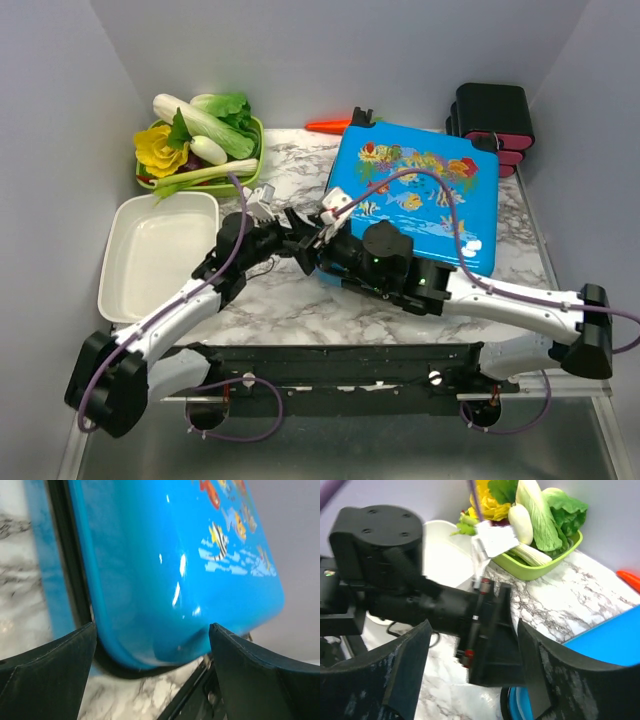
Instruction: Open, take out, and arrange the luggage
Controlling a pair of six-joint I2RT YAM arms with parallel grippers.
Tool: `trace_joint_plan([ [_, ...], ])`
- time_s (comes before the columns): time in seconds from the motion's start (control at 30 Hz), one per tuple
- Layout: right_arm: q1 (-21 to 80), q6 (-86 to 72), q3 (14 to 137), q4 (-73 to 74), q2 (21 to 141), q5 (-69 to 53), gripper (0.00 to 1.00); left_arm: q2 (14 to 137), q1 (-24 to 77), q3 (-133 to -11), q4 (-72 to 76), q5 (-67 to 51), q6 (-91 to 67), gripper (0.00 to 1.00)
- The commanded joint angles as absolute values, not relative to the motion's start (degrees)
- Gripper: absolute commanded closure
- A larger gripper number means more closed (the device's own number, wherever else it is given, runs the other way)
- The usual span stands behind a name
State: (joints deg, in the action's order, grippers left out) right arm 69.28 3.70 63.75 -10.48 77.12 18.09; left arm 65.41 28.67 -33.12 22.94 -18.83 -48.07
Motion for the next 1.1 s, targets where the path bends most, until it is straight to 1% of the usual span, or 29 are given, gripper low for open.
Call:
trace_joint_plan([
  [0.0,68.82,-6.58,64.16,3.22,71.64,20.99,0.17,55.13,28.83,-33.40,1.95,-15.84,-42.54,0.01],
  [0.03,68.73,-7.29,63.81,4.21,70.41,22.75,0.14,51.80,28.83,-33.14,-1.81,-14.60,-42.19,0.01],
  [0.07,68.64,-7.73,62.76,5.00,68.31,27.55,0.11,50.11,28.92,-32.61,-3.59,-11.72,-42.19,0.01],
  [0.1,68.64,-8.00,62.23,5.97,67.16,29.77,0.06,48.53,29.00,-32.26,-5.34,-10.99,-42.19,0.01],
  [0.2,67.16,-9.48,61.61,10.87,63.99,34.87,0.00,42.29,29.35,-29.63,-9.05,-11.68,-43.59,0.01],
  [0.23,65.84,-11.06,61.79,13.16,63.38,34.72,0.00,39.67,29.53,-28.75,-8.79,-12.56,-44.29,0.01],
  [0.27,61.22,-12.99,61.96,15.53,62.59,33.59,0.00,38.59,30.05,-27.09,-8.27,-13.35,-45.95,0.01],
  [0.3,58.21,-17.10,61.96,19.82,61.45,28.70,0.00,37.63,30.75,-26.29,-7.57,-14.66,-46.75,0.01],
  [0.33,54.79,-18.88,61.70,21.17,60.74,26.30,0.00,36.49,33.20,-25.58,-5.38,-14.68,-47.71,0.01],
  [0.37,49.19,-20.38,61.26,22.23,60.04,24.80,0.00,36.30,34.79,-24.71,-4.67,-13.81,-48.59,0.01],
  [0.4,47.13,-21.26,60.91,23.11,58.29,24.87,0.00,36.56,36.54,-24.70,-3.96,-11.62,-49.04,0.01],
  [0.43,45.28,-20.83,60.13,23.03,57.49,25.66,0.00,38.22,41.00,-25.05,-3.78,-9.51,-49.30,0.01],
  [0.5,39.22,-20.39,59.94,23.55,56.08,28.29,0.00,41.47,45.94,-27.59,-3.87,-6.43,-49.04,0.01],
  [0.53,36.76,-20.48,59.94,23.99,54.86,28.30,0.00,45.49,48.32,-28.73,-3.35,-3.28,-48.96,0.01],
  [0.57,31.43,-20.57,59.94,24.43,54.06,28.13,0.00,47.62,53.39,-31.26,-2.99,-2.30,-48.78,0.01],
  [0.63,25.61,-21.35,59.77,26.19,51.70,25.93,0.00,53.49,57.98,-34.00,-2.55,2.08,-49.21,0.01],
  [0.67,19.83,-21.79,58.98,26.45,50.98,25.75,0.00,55.27,62.01,-36.28,-2.37,3.68,-49.65,0.02],
  [0.77,9.89,-22.85,56.79,26.72,49.49,22.42,0.00,61.86,65.91,-39.71,-1.24,8.68,-52.11,0.05],
  [0.8,8.19,-23.98,56.34,27.24,49.40,20.50,0.00,63.53,67.31,-40.51,-0.88,9.83,-52.99,0.06],
  [0.87,5.81,-25.39,54.68,27.33,48.70,20.65,0.00,68.10,68.29,-42.87,1.92,11.42,-53.26,0.08],
  [0.93,5.19,-25.66,53.09,27.33,48.69,19.87,0.00,72.39,68.99,-44.11,4.21,11.87,-53.35,0.10],
  [1.0,4.92,-25.49,51.78,26.99,48.34,19.51,0.00,74.96,68.99,-46.49,4.83,11.43,-53.09,0.15],
  [1.07,4.84,-25.58,51.07,26.54,48.34,20.12,0.00,78.30,69.08,-47.72,7.28,10.12,-52.91,0.17],
])
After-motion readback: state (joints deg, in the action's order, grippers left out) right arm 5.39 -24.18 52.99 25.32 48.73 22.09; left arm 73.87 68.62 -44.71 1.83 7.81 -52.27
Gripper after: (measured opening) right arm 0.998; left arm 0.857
